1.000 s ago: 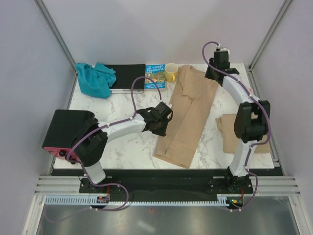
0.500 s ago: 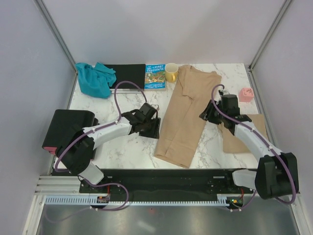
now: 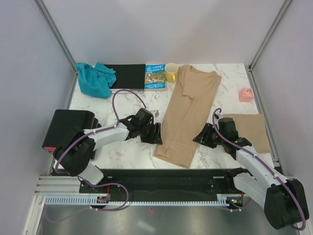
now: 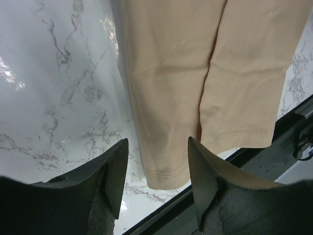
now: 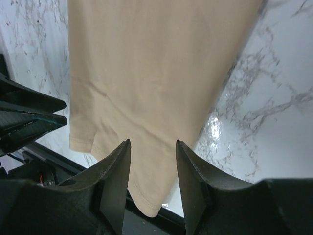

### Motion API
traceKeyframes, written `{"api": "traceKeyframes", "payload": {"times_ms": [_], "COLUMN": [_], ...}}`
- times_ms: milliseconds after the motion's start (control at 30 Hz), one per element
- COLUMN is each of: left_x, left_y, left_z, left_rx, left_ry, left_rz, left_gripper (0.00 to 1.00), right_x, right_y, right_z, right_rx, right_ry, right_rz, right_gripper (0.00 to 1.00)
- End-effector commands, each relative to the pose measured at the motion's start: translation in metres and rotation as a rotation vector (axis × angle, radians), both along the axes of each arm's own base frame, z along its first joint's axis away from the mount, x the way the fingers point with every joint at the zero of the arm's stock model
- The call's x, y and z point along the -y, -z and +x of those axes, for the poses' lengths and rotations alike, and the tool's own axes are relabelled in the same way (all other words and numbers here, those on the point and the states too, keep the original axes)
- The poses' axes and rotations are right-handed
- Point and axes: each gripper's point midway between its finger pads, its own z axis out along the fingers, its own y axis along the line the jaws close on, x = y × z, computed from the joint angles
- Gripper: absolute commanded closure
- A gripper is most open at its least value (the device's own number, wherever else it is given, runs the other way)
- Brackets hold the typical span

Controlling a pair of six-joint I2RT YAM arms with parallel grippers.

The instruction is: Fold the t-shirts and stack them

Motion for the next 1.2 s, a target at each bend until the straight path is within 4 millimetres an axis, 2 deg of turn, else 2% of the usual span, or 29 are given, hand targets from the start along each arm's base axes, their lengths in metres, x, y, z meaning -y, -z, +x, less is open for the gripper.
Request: {"api": "traceKeyframes", "payload": {"times_ms": [0,267,433,733,933,1167], "left_x": [0.011,-0.002,-0.006,-0.005,-0.009,-0.012], "left_y": [-0.010,0.010,0.017,0.014,0.014,0.009], "left_z": [-0.005,-0.020,-0.025,-0.024,-0.027,-0.027], "left_rx": [-0.010,-0.066,-0.076,-0.067,-0.058,-0.041], "left_ry": [0.024,0.015,0.011,0.017,0.017,0.007], "left_rz": [-0.089,-0.044,-0.035,-0.039,-0.037,-0.042], "left_gripper": [0.41,0.41,0.41,0.42,0.42,0.42], "right_x": [-0.012,-0.017,-0.022,-0.020,-0.019,-0.029], "right_y": [0.006,0.030,0.041,0.040,0.056,0.058], "right_z": [-0.018,-0.043,-0.057,-0.083,-0.091,-0.091], "right_rx": [-0.049,-0.138,-0.171,-0.194,-0.218,-0.222], "right_ry": [0.013,0.015,0.003,0.022,0.034,0.001], "right_rz": [0.066,0.022,0.001,-0.028,-0.047,-0.060], "right_gripper": [0.50,0.51,0.51,0.50,0.49,0.49]}}
